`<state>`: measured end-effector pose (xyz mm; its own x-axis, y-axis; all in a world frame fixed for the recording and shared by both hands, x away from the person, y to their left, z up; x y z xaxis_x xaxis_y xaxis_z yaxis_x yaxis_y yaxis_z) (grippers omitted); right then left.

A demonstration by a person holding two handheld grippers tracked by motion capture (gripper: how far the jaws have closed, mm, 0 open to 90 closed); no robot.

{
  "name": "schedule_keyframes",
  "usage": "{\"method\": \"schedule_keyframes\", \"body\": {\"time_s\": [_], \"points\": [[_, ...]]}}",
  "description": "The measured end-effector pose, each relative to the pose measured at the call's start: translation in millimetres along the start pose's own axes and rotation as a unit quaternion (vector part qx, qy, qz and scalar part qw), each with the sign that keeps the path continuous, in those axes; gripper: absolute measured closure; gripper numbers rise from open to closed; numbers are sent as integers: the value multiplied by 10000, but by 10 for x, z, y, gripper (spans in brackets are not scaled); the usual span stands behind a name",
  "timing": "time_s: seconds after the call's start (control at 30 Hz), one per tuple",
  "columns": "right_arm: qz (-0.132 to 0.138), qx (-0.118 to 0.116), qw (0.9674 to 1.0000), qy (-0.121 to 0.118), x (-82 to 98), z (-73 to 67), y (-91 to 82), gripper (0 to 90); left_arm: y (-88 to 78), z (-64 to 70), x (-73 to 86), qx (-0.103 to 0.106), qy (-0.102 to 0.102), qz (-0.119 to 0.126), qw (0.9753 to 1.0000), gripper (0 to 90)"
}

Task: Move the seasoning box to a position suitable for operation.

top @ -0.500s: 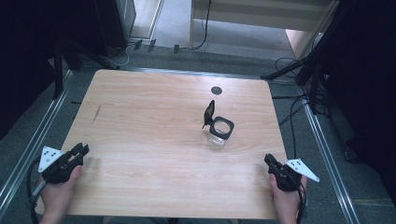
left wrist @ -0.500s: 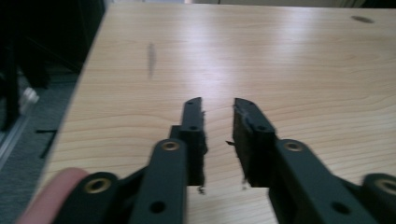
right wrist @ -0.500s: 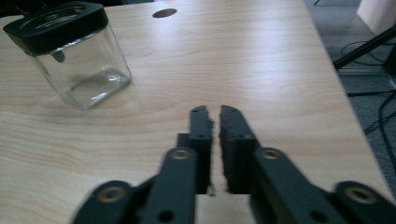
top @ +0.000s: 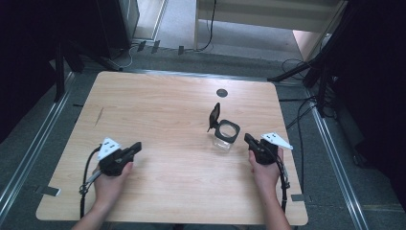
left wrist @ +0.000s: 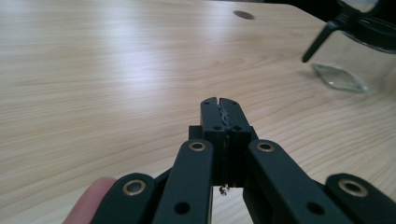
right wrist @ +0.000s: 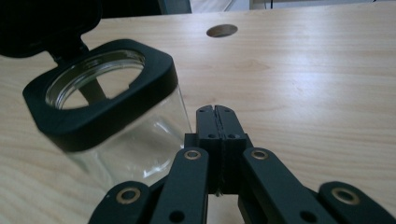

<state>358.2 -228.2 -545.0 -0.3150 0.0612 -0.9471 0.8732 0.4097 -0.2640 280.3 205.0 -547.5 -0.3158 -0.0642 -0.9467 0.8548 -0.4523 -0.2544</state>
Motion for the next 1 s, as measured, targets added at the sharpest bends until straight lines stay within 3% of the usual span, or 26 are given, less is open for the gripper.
{"method": "schedule_keyframes", "body": {"time_s": [0.1, 0.13, 0.17, 0.2, 0.27, 0.3, 0.37, 0.43, 0.53, 0.63, 0.87, 1.0], "points": [[-97, 4, 9999, -47, 3, -30, 98, 900, 206, 196, 27, 213, -27, -85, 9997, 900], [-54, 60, 10000, 0, -11, -40, 147, 900, 309, 328, 59, 319, -15, -146, 9994, 900], [-54, 60, 10000, 0, -11, -40, 147, 900, 309, 328, 59, 319, -15, -146, 9994, 900], [176, 65, 9994, 296, -44, 0, 203, 900, 378, 444, 69, 412, 59, -192, 9989, 900], [198, 15, 9990, 407, -53, 25, 230, 900, 402, 487, 61, 491, 22, -201, 9986, 900], [31, -117, 9986, 509, -60, 50, 284, 900, 423, 522, 49, 534, -31, -198, 9984, 900], [-20, -385, 9986, 372, -73, 80, 386, 900, 485, 634, 22, 587, -46, -166, 9981, 900], [65, -510, 9979, 404, -80, 64, 422, 900, 527, 707, 18, 642, -1, -152, 9978, 900], [106, -562, 9982, 162, -110, 0, 412, 900, 583, 791, 19, 707, -1, -173, 9973, 900], [102, -634, 9979, 66, -120, -23, 390, 900, 671, 894, 31, 785, -21, -193, 9967, 900], [-153, -768, 9963, -355, -22, -194, 317, 900, 787, 1095, 72, 919, -9, -279, 9954, 900], [-166, -762, 9965, -290, 3, -235, 306, 900, 832, 1129, 63, 928, -71, -281, 9953, 900]]}}
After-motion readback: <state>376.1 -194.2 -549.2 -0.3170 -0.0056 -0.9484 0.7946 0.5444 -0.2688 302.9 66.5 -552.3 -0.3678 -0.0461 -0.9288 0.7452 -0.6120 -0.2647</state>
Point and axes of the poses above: each handheld gripper's, and its own axes: y roughly forward along the jaws, x roughly out of its underside, z roughly to its right, the point moved 3 cm from there along y, roughly forward along the jaws, and after that the axes turned 9 degrees about z, right-handed, at the moved point
